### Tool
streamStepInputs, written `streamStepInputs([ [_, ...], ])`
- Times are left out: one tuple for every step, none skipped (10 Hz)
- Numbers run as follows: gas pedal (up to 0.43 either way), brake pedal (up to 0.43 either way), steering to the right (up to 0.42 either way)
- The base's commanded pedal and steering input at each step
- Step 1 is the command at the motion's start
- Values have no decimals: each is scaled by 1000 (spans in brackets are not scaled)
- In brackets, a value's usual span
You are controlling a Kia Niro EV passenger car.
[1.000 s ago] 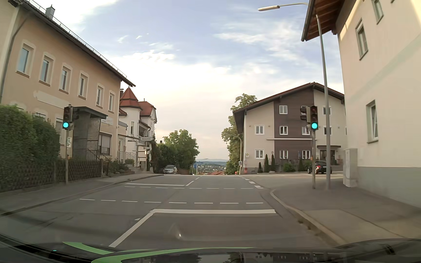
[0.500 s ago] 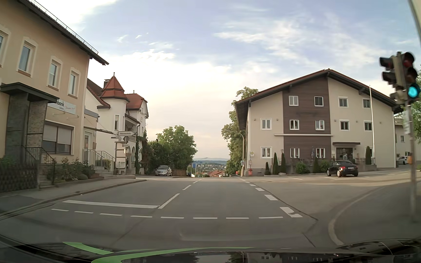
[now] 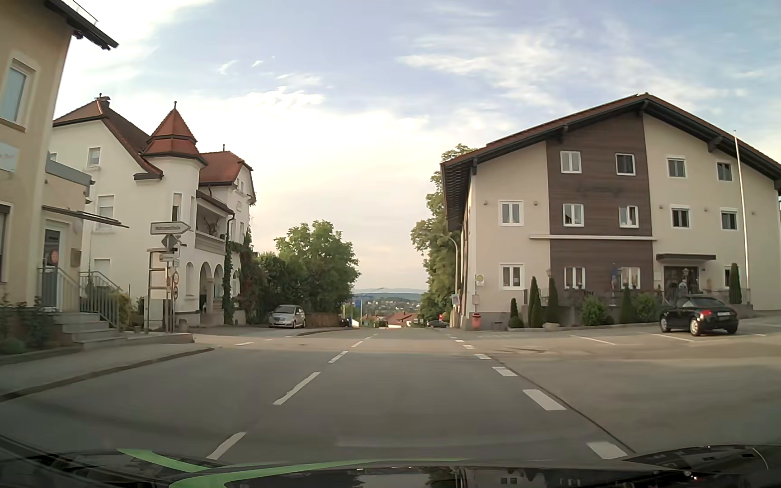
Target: Follow the waypoints while adhering to traffic rules and regulations
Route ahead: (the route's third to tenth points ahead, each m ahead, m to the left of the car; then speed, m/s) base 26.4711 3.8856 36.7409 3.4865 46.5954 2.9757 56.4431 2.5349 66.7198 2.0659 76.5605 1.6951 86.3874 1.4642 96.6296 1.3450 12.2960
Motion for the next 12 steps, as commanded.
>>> streamStepInputs([
  [138, 0, 0],
  [138, 0, 0],
  [138, 0, 0],
  [138, 0, 0],
  [138, 0, 0],
  [138, 0, 0],
  [138, 0, 0],
  [138, 0, 0],
  [118, 0, -1],
  [118, 0, -1],
  [118, 0, -1],
  [118, 0, -2],
])
